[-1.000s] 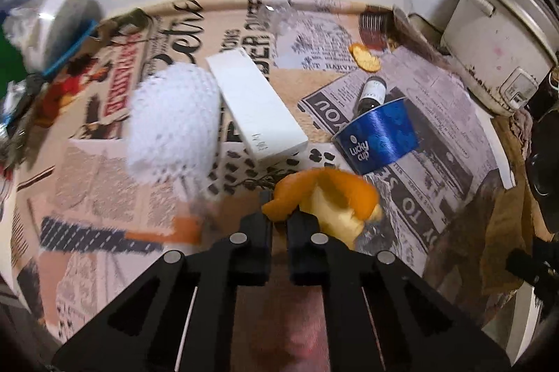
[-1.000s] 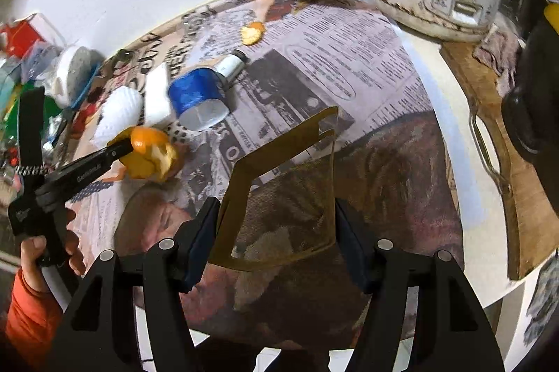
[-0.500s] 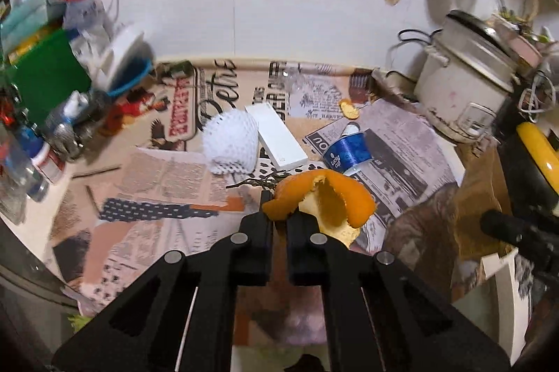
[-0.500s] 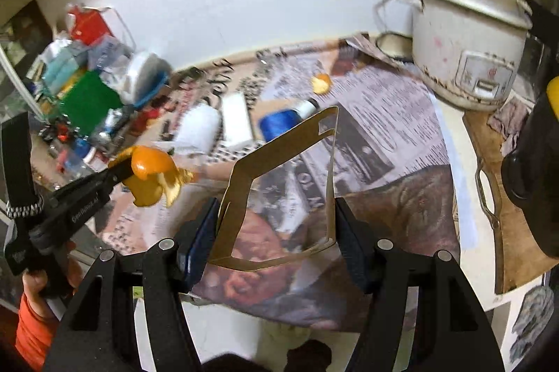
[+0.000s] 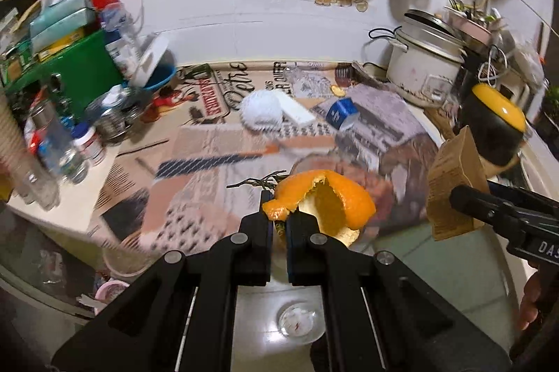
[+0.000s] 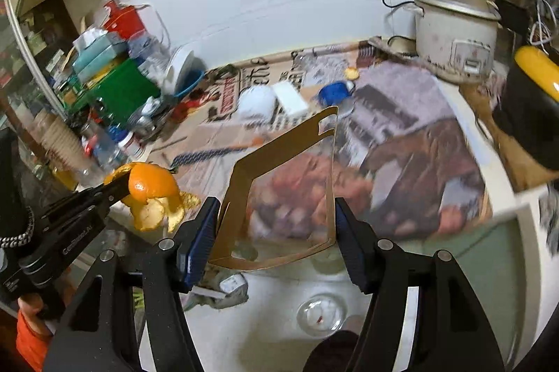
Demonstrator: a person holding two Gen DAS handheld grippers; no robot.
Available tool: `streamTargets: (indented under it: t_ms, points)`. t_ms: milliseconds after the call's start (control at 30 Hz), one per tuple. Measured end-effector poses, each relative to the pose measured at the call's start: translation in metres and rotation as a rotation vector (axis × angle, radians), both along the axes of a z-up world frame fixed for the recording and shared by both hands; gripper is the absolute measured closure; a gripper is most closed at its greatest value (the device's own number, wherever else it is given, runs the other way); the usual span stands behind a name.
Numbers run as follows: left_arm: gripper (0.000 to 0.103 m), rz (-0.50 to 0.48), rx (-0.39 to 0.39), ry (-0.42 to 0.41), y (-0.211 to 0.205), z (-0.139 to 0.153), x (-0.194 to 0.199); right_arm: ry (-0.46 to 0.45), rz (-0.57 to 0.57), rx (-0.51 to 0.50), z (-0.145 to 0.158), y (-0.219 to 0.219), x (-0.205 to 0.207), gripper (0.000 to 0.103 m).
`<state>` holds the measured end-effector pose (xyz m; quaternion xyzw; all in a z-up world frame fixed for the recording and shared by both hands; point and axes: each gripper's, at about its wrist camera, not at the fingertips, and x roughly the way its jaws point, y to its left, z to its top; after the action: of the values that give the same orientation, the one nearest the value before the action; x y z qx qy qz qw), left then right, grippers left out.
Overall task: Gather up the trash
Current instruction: 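Carry the cardboard and orange peel down toward the white bucket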
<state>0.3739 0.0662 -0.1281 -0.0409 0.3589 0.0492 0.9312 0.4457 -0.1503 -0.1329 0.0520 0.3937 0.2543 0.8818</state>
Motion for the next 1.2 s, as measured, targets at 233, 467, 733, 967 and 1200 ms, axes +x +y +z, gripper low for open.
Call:
streamTargets:
  t_ms: [233,467,733,967,1200]
  points:
    - [0.099,-0.013,-0.018,0.032,0.014,-0.011,-0.075,0.004,0.005,-0.018,-0.002,0.018,-0.063,0.042]
    - [0.099,-0.036,-0.048,0.089,0.011,-0.025,-0.111,0.016,0.004,-0.053,-0.003,0.022,-0.100,0.042]
    - [0.099,-0.040,-0.091,0.166,-0.009,-0.058,-0.110,0.068,0.016,-0.102,-0.029,0.012,-0.107,0.042]
    - [0.099,-0.063,-0.094,0.269,-0.034,-0.118,-0.080,0.162,0.000,-0.151,-0.086,-0.014,-0.080,0.042]
    - [0.098,-0.018,-0.156,0.339,-0.043,-0.215,-0.050,0.186,0.014,-0.242,-0.167,-0.022,-0.043,0.042]
